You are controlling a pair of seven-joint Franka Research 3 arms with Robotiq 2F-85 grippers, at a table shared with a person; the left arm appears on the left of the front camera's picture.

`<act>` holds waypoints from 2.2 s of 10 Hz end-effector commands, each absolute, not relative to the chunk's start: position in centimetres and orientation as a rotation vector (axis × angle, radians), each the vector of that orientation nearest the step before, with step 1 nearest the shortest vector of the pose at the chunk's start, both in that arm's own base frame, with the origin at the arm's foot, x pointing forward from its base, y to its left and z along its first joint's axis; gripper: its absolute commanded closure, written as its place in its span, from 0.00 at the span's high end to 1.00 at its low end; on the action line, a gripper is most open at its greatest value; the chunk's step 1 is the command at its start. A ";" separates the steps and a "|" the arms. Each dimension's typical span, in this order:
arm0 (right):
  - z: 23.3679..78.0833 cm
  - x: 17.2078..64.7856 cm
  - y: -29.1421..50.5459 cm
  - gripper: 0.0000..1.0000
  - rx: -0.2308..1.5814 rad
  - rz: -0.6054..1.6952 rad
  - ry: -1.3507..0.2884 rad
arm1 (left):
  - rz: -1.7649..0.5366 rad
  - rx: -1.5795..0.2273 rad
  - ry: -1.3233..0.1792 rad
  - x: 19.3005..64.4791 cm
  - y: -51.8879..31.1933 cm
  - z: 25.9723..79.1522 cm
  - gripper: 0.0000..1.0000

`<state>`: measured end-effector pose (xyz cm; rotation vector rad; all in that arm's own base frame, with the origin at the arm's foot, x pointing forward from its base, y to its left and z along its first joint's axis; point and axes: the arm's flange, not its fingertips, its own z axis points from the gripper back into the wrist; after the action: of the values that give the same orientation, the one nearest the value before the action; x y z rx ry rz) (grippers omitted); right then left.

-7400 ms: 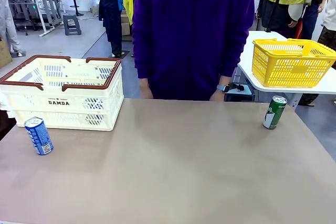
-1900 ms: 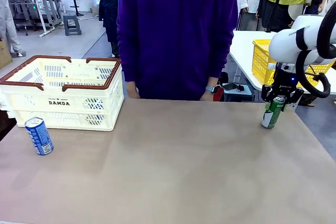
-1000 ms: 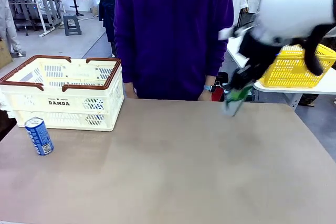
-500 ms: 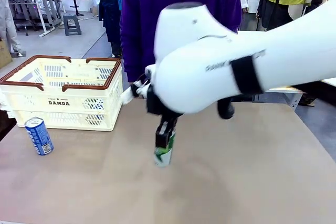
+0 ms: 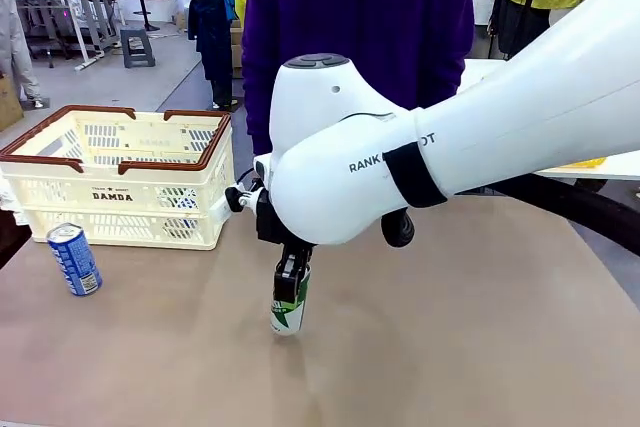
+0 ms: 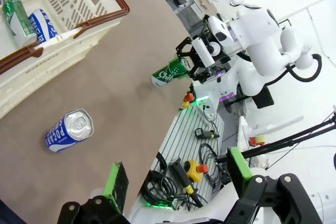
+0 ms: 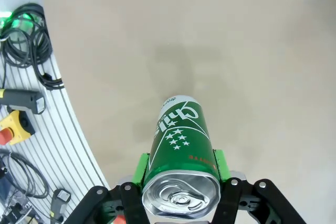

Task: Place the drinks into the Shopping basket.
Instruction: Pick up one drink and place it into the Shopping basket.

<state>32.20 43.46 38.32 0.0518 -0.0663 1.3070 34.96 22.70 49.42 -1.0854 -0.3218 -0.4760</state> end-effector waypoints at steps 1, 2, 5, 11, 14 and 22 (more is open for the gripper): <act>38.3 33.4 44.1 0.00 0.050 1.300 -0.075 | -0.474 -1.081 -0.321 34.7 22.6 49.4 1.00; 38.4 33.6 44.0 0.07 0.058 1.295 -0.068 | -0.474 -1.081 -0.321 34.7 22.6 49.4 1.00; 38.2 34.2 44.0 1.00 0.048 1.287 -0.042 | -0.474 -1.081 -0.321 34.7 22.6 49.4 1.00; 49.7 36.7 37.4 1.00 0.231 1.069 0.005 | -0.474 -1.081 -0.321 34.7 22.6 49.4 1.00; 57.6 42.9 20.6 1.00 0.460 0.715 -0.039 | -0.474 -1.081 -0.321 34.7 22.6 49.4 1.00; 44.6 41.2 -29.1 0.80 1.764 -0.595 -0.422 | -0.474 -1.081 -0.321 34.7 22.6 49.4 1.00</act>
<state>38.70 -29.14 44.95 1.3092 -0.1463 -0.1838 34.90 22.79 49.38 -1.0851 -0.3225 -0.4729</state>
